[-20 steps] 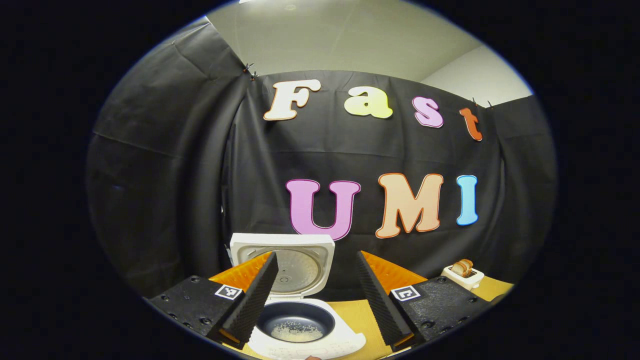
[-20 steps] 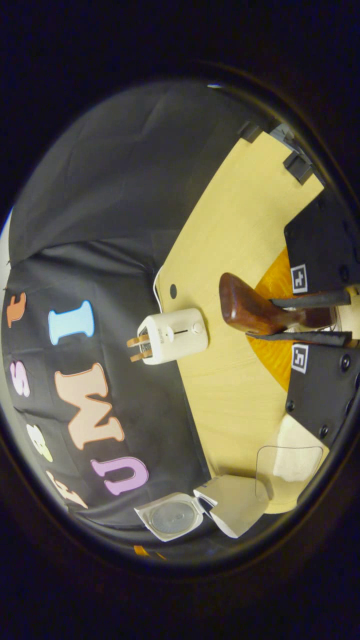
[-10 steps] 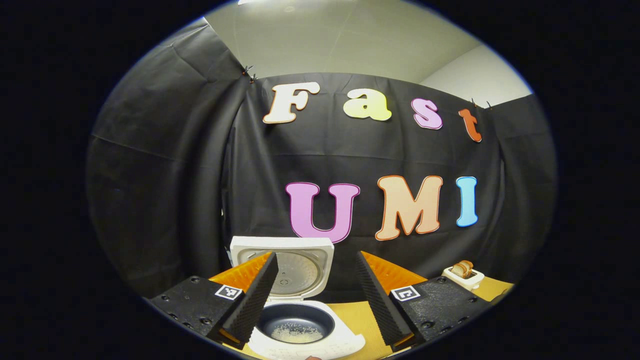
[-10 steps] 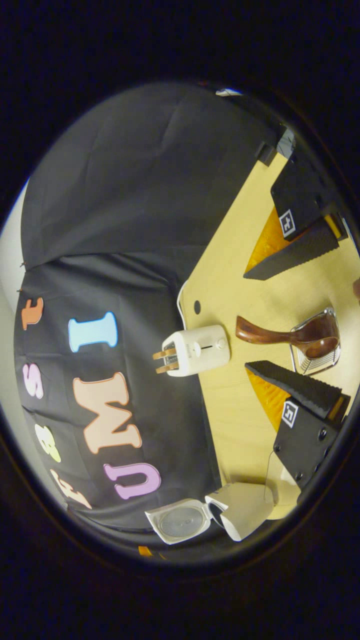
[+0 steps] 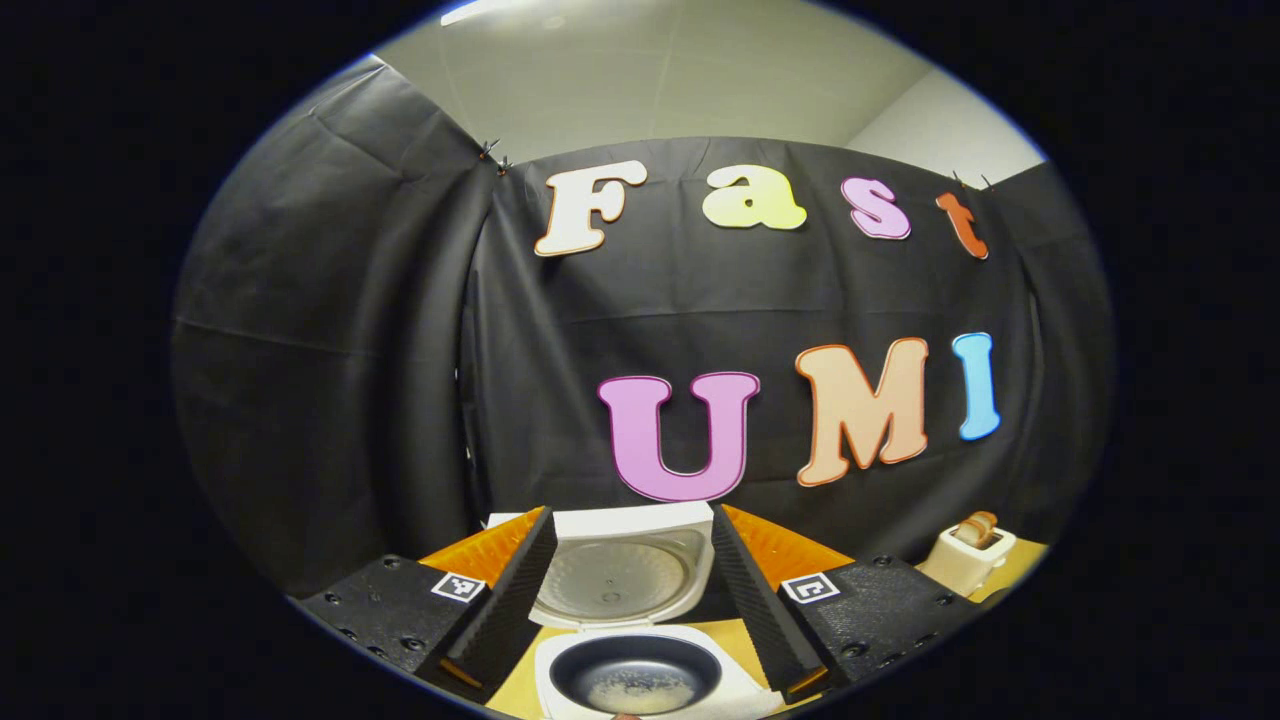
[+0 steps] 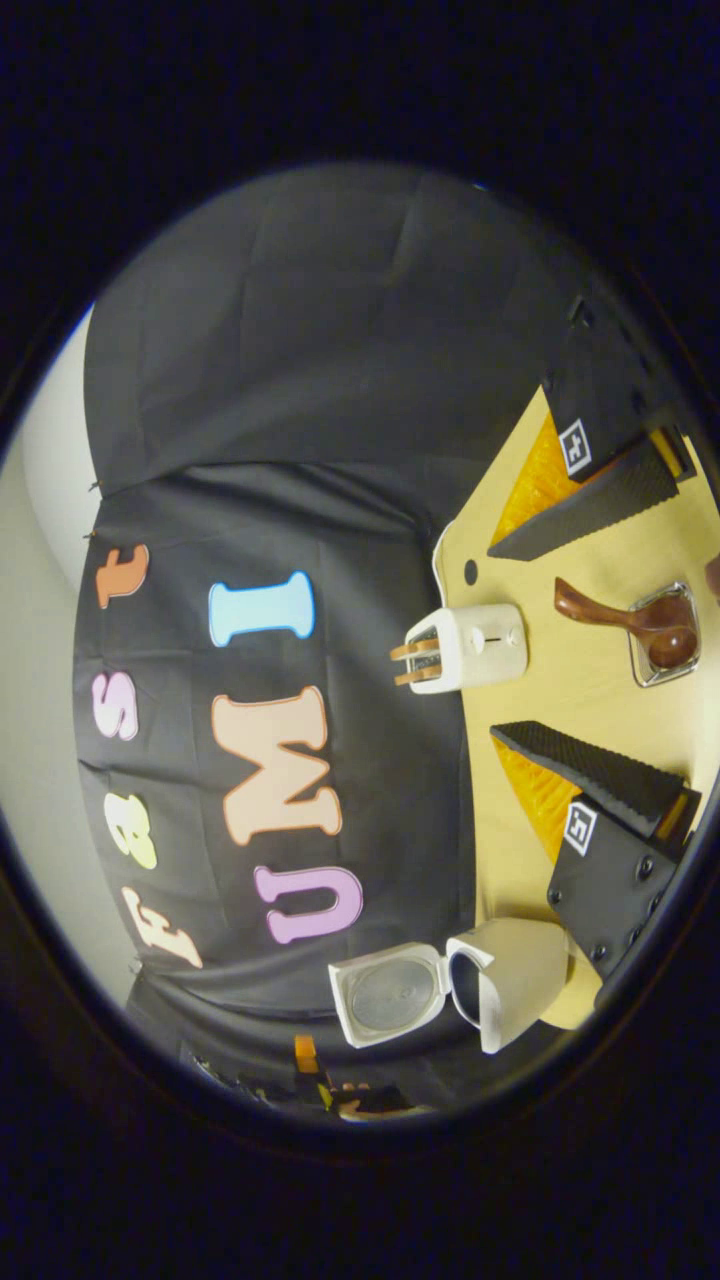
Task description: Close the left gripper, press the button to open the rice cooker; take a wooden spoon from the chopstick holder with the right hand, scoop a spoonful of rice and pour it into the rice cooker, then put the wooden spoon back into the chopstick holder.
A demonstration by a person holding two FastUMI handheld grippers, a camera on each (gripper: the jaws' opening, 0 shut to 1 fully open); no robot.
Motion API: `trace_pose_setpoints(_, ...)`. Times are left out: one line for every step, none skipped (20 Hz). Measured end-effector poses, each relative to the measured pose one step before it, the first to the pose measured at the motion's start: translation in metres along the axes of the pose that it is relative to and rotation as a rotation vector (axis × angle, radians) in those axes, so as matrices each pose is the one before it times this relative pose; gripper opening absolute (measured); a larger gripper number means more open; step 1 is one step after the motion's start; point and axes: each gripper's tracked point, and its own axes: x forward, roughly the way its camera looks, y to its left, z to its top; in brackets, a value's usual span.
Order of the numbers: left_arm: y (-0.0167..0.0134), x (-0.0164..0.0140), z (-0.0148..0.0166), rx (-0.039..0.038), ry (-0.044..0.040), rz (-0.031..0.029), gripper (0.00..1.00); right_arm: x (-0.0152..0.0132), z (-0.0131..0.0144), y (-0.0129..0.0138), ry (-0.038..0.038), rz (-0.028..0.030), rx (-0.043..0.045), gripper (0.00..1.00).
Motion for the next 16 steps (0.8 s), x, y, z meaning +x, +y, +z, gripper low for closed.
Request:
trace_pose_setpoints(0.00142, 0.00848, -0.00033, -0.00188, 0.00208, 0.00449, 0.87, -0.00264, 0.00221, 0.00524, -0.00370, 0.01015, -0.00069, 1.00)
trace_pose_setpoints(0.00204, 0.00924, -0.00067, -0.01016, 0.00433, 0.00302, 0.87, -0.00189, 0.00210, 0.00405, -0.00296, 0.00672, -0.00026, 0.99)
trace_pose_setpoints(0.00183, 0.00917, -0.00185, -0.01356, 0.00329, 0.00407, 0.87, -0.00196, 0.00128, 0.00444, -0.00141, 0.00743, 0.00051, 0.99)
trace_pose_setpoints(0.00160, 0.01074, -0.00309, -0.00667, 0.00602, 0.00228, 0.87, -0.00240, -0.00112, 0.00610, 0.00195, 0.01026, -0.00207, 0.99)
trace_pose_setpoints(0.00206, 0.01013, -0.00501, 0.00188, 0.01396, 0.00446, 0.87, -0.00120, -0.00067, 0.00388, 0.00116, 0.00450, -0.00624, 0.99)
trace_pose_setpoints(0.00362, 0.01208, -0.00400, 0.00680, 0.00931, 0.00794, 0.91, -0.00053, -0.00198, 0.00280, 0.00223, 0.00000, -0.00732, 1.00)
trace_pose_setpoints(0.00219, 0.01109, -0.00319, 0.00294, 0.01179, 0.00423, 0.90, -0.00195, -0.00190, 0.00205, 0.00527, 0.00567, -0.00560, 1.00)
trace_pose_setpoints(0.00273, 0.01234, -0.00339, -0.00413, 0.00844, 0.00134, 0.87, -0.00087, -0.00378, 0.00429, 0.00852, 0.00305, -0.00874, 1.00)
trace_pose_setpoints(0.00098, 0.01032, -0.00561, -0.01396, 0.01723, -0.00369, 0.87, 0.00002, -0.00411, 0.00335, 0.00769, 0.00112, -0.01051, 1.00)
trace_pose_setpoints(0.00153, 0.01134, -0.00560, -0.01034, 0.01606, 0.00127, 0.90, -0.00172, -0.00319, 0.00270, 0.00728, 0.00155, -0.00945, 1.00)
trace_pose_setpoints(0.00522, 0.01149, -0.00594, 0.00186, 0.01873, 0.01205, 0.87, -0.00129, -0.00207, 0.00342, 0.00458, 0.00051, -0.00535, 1.00)
trace_pose_setpoints(0.00430, 0.01117, -0.00344, 0.00685, 0.00837, 0.01104, 0.87, -0.00188, -0.00168, 0.00291, 0.00324, -0.00084, -0.00106, 1.00)
trace_pose_setpoints(0.00339, 0.00871, -0.00147, 0.00828, 0.00453, 0.01153, 0.87, -0.00121, -0.00207, 0.00125, 0.00575, -0.00155, -0.00123, 0.99)
trace_pose_setpoints(0.00205, 0.00907, 0.00042, 0.00524, 0.00332, 0.00354, 0.91, -0.00131, -0.00237, 0.00144, 0.00302, -0.00190, -0.00252, 0.99)
trace_pose_setpoints(0.00080, 0.00745, -0.00054, 0.00166, 0.00189, 0.00076, 0.90, -0.00150, -0.00012, 0.00128, 0.00141, -0.00149, -0.00651, 1.00)
trace_pose_setpoints(0.00076, 0.00641, -0.00405, 0.00107, 0.01508, 0.00362, 0.87, -0.00036, -0.00014, 0.00055, 0.00031, -0.00241, -0.00661, 1.00)
